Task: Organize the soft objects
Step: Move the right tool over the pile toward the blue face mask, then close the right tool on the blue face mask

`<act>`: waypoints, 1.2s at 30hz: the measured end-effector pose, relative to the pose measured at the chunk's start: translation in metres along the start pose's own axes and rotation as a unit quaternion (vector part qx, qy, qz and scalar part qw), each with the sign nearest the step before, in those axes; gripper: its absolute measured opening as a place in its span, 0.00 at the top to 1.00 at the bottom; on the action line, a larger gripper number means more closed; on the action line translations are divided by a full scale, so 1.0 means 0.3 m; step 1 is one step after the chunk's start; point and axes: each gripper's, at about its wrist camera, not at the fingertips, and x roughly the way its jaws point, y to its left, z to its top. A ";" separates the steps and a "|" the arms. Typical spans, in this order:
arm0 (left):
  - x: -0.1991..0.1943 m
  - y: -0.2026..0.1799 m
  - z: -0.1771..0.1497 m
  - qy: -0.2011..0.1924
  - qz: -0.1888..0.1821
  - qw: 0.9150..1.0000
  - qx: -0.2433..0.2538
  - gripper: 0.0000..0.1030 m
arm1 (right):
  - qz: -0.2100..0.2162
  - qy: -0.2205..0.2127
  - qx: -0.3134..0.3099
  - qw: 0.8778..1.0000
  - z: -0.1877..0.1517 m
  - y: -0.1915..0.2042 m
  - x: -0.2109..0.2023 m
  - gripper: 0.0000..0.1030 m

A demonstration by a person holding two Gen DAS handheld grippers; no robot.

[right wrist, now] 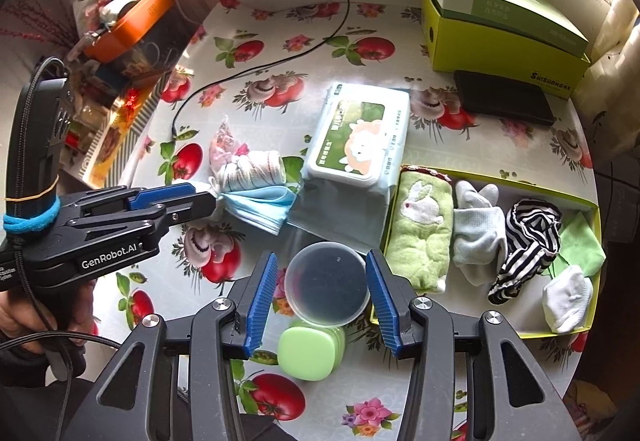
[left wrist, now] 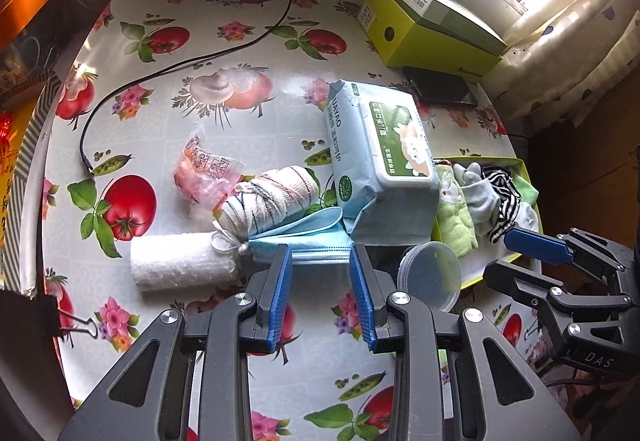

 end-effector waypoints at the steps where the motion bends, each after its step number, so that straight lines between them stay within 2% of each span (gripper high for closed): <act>1: 0.000 0.006 0.000 0.000 0.001 1.000 -0.002 0.70 | 0.002 0.001 -0.001 1.000 0.002 0.005 0.002 0.56; 8: -0.007 0.061 -0.002 -0.004 0.008 1.000 -0.021 0.70 | 0.011 0.008 -0.018 1.000 0.018 0.049 0.032 0.56; 26: -0.021 0.304 -0.036 -0.008 0.032 0.994 -0.101 0.70 | 0.027 0.047 -0.086 0.995 0.077 0.192 0.180 0.55; 31: -0.019 0.355 -0.048 -0.008 0.035 0.992 -0.122 0.70 | 0.020 0.062 -0.132 0.989 0.102 0.241 0.240 0.53; 36: -0.016 0.395 -0.064 -0.009 0.034 0.990 -0.137 0.70 | -0.002 0.082 -0.204 0.975 0.116 0.299 0.318 0.52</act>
